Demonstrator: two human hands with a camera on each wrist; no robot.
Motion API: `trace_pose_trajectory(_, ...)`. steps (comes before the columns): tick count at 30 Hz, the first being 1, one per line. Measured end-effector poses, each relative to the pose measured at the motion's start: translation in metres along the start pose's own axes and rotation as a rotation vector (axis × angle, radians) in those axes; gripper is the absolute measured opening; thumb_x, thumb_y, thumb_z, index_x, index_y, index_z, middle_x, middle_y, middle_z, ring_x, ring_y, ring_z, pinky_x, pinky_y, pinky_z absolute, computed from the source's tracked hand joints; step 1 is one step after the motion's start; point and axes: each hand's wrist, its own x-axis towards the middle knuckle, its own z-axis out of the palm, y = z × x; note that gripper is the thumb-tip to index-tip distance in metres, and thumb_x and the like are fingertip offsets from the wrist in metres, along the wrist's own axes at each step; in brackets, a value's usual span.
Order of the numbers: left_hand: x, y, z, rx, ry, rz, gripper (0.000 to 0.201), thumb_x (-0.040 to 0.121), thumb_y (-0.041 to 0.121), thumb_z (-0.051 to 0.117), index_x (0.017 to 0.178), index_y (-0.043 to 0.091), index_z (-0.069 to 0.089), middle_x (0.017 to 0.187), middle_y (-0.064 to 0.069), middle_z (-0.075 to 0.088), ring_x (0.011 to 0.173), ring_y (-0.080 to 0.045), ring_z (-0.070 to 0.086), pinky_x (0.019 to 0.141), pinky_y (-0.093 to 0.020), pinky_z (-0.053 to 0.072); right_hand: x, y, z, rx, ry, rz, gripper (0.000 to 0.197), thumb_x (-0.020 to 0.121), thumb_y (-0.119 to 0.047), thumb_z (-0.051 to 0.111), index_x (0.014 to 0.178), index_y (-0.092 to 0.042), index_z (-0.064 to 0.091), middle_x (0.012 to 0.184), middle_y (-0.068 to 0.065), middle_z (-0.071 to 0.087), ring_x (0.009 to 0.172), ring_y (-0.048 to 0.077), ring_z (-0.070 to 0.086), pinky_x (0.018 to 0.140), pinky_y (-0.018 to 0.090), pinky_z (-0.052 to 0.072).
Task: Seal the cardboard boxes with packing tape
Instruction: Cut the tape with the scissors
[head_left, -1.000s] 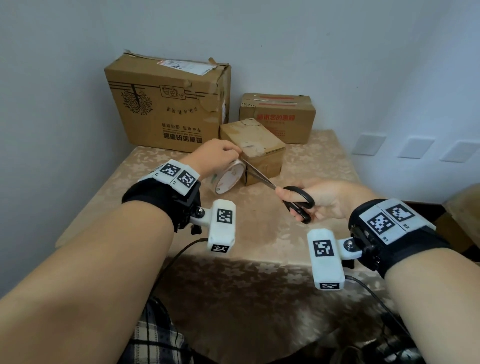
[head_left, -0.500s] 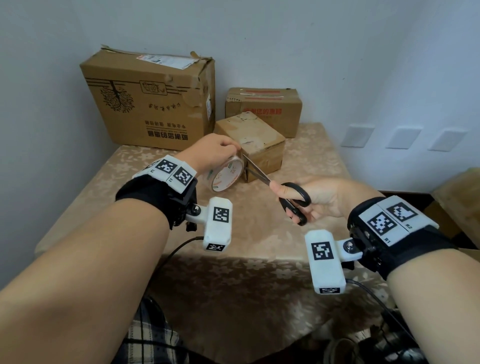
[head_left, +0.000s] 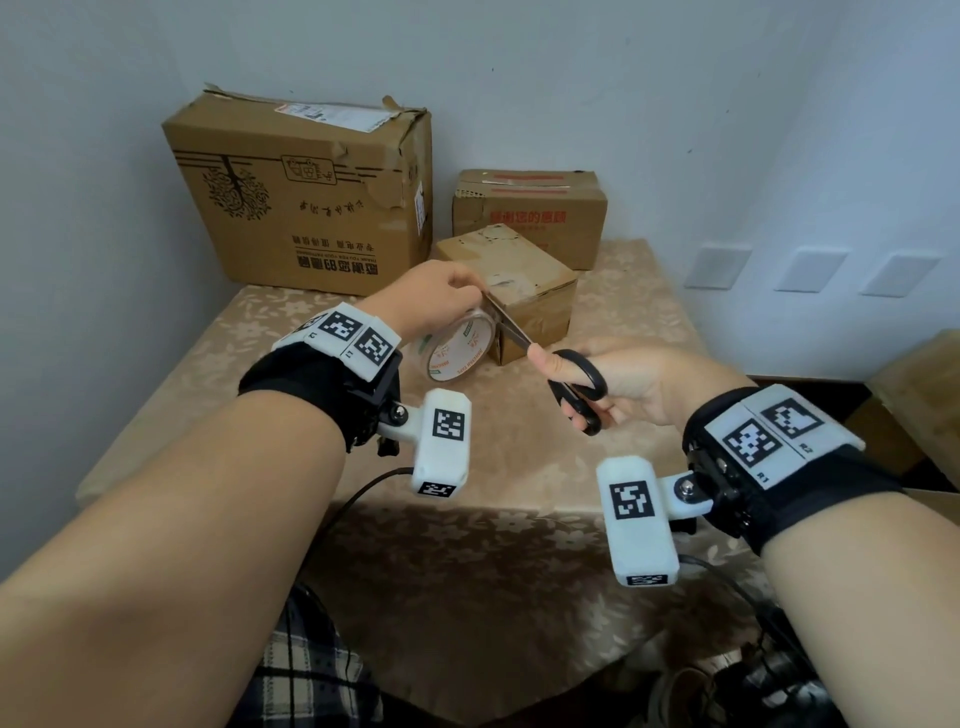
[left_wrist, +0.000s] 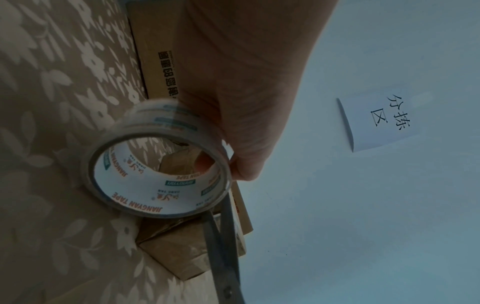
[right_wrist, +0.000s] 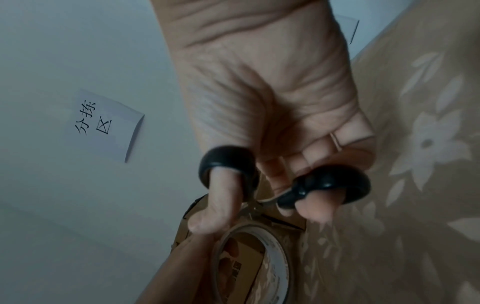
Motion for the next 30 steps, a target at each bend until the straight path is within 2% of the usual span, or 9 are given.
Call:
trace_pose_trajectory(3,0.0,-0.001,-0.001,0.002,0.031,-0.04,0.049,0.091,0.025,0.051,0.138,0.02,0.039,0.124,-0.009,0.057,0.1,-0.021,0.058,0.064,-0.024,0.04,0.007,0.0,0.004,0.024,0.042,-0.019,0.066,0.063,-0.066,0.059,0.098,-0.01,0.058,0.065,0.004,0.056,0.045,0.011,0.056,0.058,0.026,0.043)
trace_pose_trajectory(4,0.0,-0.002,-0.001,-0.01,0.039,-0.065,0.054,0.09,0.027,0.052,0.14,0.017,0.033,0.124,-0.01,0.058,0.099,-0.022,0.058,0.061,-0.022,0.039,0.009,0.0,0.005,0.027,0.049,-0.021,0.066,0.066,-0.065,0.059,0.102,-0.01,0.057,0.065,0.004,0.056,0.045,0.011,0.056,0.057,0.026,0.043)
trace_pose_trajectory(6,0.001,-0.004,-0.001,-0.015,0.051,-0.101,0.054,0.089,0.03,0.054,0.136,0.014,0.034,0.119,-0.009,0.061,0.097,-0.02,0.059,0.058,-0.023,0.04,0.012,0.0,0.007,0.033,0.054,-0.025,0.054,0.076,-0.062,0.059,0.095,-0.011,0.054,0.064,0.004,0.057,0.045,0.011,0.057,0.056,0.025,0.043)
trace_pose_trajectory(8,0.002,-0.006,0.0,-0.006,0.067,-0.119,0.047,0.086,0.032,0.056,0.127,0.014,0.039,0.114,-0.006,0.061,0.096,-0.018,0.058,0.061,-0.027,0.04,0.017,-0.001,0.009,0.05,0.06,-0.033,0.051,0.076,-0.061,0.06,0.088,-0.013,0.051,0.064,0.005,0.057,0.045,0.012,0.056,0.055,0.026,0.043)
trace_pose_trajectory(15,-0.001,-0.005,0.001,-0.02,0.097,-0.114,0.024,0.085,0.028,0.057,0.103,0.013,0.05,0.097,-0.004,0.06,0.083,-0.015,0.055,0.068,-0.031,0.044,0.029,-0.002,0.007,0.029,0.115,-0.071,0.058,0.078,-0.056,0.065,0.106,-0.006,0.056,0.063,0.006,0.055,0.045,0.012,0.051,0.043,0.021,0.034)
trace_pose_trajectory(20,-0.004,-0.001,0.002,-0.05,0.122,-0.094,0.011,0.085,0.022,0.055,0.09,0.014,0.051,0.089,-0.007,0.054,0.079,-0.017,0.049,0.069,-0.033,0.044,0.032,0.001,0.005,0.044,0.122,-0.116,0.066,0.066,-0.058,0.069,0.103,-0.005,0.057,0.058,0.005,0.054,0.043,0.012,0.046,0.043,0.022,0.036)
trace_pose_trajectory(23,-0.006,0.0,0.0,-0.057,0.124,-0.077,0.009,0.084,0.02,0.056,0.089,0.014,0.05,0.086,-0.006,0.051,0.079,-0.018,0.047,0.069,-0.034,0.042,0.035,0.004,0.005,0.033,0.132,-0.124,0.066,0.072,-0.054,0.071,0.107,0.0,0.059,0.057,0.004,0.053,0.042,0.012,0.045,0.043,0.022,0.036)
trace_pose_trajectory(26,-0.006,-0.004,-0.004,-0.089,0.134,-0.084,0.014,0.085,0.02,0.058,0.097,0.014,0.055,0.091,0.001,0.057,0.082,-0.014,0.053,0.069,-0.028,0.044,0.036,0.004,0.005,0.002,0.139,-0.131,0.048,0.077,-0.049,0.07,0.096,-0.007,0.058,0.056,0.003,0.053,0.041,0.011,0.046,0.043,0.021,0.036)
trace_pose_trajectory(30,-0.01,-0.012,-0.006,-0.123,0.087,-0.065,0.014,0.085,0.013,0.058,0.1,0.014,0.06,0.088,0.005,0.056,0.078,-0.01,0.053,0.059,-0.022,0.04,0.035,0.001,0.007,-0.024,0.156,-0.209,0.046,0.068,-0.053,0.073,0.087,-0.014,0.055,0.058,0.007,0.056,0.041,0.012,0.05,0.045,0.022,0.039)
